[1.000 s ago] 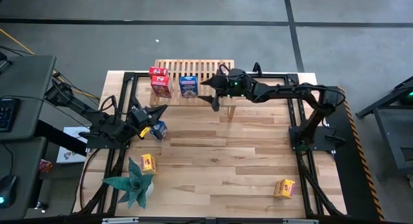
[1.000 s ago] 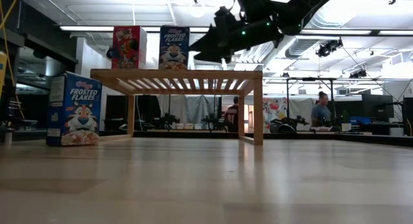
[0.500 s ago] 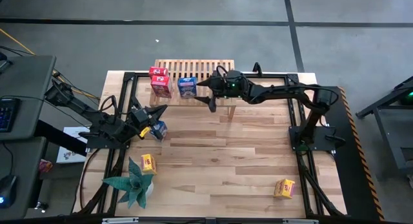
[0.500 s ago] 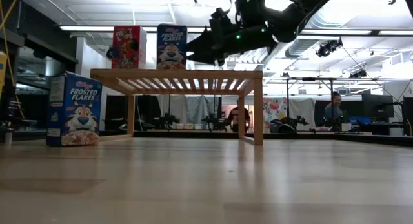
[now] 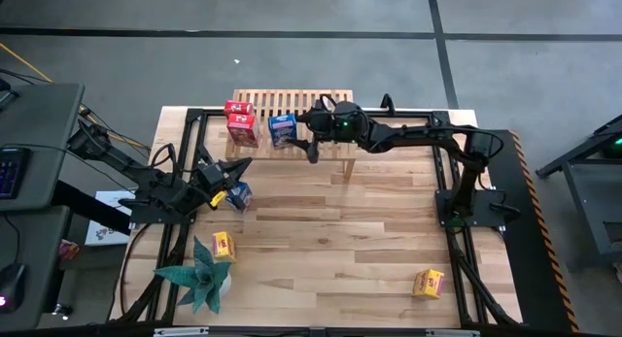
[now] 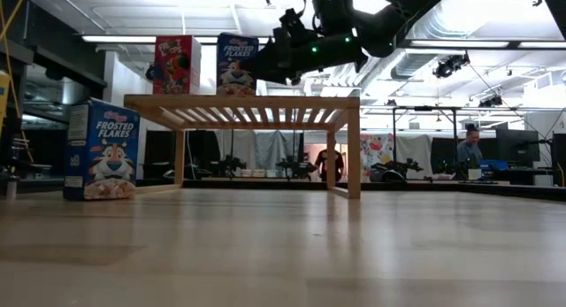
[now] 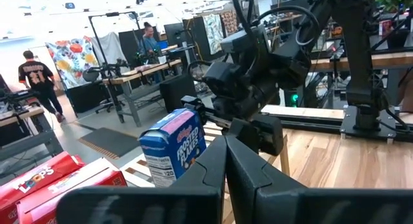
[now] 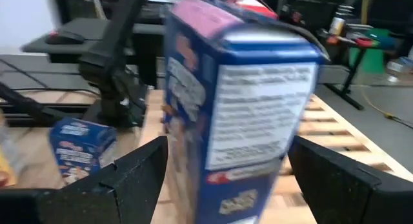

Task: Stack cereal on shelf
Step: Put the right blue cereal box on the shelf

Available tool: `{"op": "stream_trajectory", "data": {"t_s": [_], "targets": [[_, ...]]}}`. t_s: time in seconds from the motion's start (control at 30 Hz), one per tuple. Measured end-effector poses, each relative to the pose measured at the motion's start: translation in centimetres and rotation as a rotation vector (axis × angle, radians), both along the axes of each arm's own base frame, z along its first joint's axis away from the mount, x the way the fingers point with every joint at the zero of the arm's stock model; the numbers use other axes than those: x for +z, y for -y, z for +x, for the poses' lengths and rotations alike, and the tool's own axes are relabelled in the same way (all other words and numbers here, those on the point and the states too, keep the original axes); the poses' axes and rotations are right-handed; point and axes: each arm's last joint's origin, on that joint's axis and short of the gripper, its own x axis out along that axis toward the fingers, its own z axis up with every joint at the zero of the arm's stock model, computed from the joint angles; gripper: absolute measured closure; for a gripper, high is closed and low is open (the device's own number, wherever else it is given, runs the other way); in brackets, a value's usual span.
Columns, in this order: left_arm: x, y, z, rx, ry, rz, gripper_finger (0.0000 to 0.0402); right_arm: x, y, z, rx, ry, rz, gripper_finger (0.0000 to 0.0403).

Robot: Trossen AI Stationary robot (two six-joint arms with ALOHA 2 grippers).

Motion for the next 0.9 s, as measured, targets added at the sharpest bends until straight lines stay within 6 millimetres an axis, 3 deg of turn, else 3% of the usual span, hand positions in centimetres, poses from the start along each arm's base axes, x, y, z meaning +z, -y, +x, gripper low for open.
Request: {"op": "stream_trajectory", "data": {"t_s": [0.3,0.9], "targets": [[0.0,0.0,0.0,0.0,0.0,0.0,0.0401,0.1,0.03,-0.01,0.05,-0.001,0.021,0.01],[0.0,0.0,0.0,0.0,-0.001,0.0,0.0402,0.39,-0.55,0.27,-0.006,0.039,0.104,0.0225]]}}
